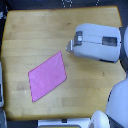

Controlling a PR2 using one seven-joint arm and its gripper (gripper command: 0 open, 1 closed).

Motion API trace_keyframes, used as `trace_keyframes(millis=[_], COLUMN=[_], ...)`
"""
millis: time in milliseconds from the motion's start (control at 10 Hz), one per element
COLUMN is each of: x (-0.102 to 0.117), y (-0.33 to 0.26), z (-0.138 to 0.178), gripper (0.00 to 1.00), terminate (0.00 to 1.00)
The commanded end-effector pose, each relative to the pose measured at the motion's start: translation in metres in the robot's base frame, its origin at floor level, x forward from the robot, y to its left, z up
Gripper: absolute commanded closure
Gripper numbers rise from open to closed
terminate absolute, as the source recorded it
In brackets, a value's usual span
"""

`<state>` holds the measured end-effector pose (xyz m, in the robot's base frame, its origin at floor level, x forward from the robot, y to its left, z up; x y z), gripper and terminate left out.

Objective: Folding a cloth

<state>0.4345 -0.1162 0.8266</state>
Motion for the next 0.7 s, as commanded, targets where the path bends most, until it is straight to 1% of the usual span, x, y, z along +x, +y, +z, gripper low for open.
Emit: trace_keyframes(millis=[0, 300, 400, 600], x=[-0.012, -0.019, -0.02, -0.024], y=[0.081, 0.115, 0.131, 0.139], z=[-0.024, -0.026, -0.031, -0.042], gripper=[0.0, 0.0, 0.0, 0.0], terminate=[0.0, 0.0, 0.0, 0.0])
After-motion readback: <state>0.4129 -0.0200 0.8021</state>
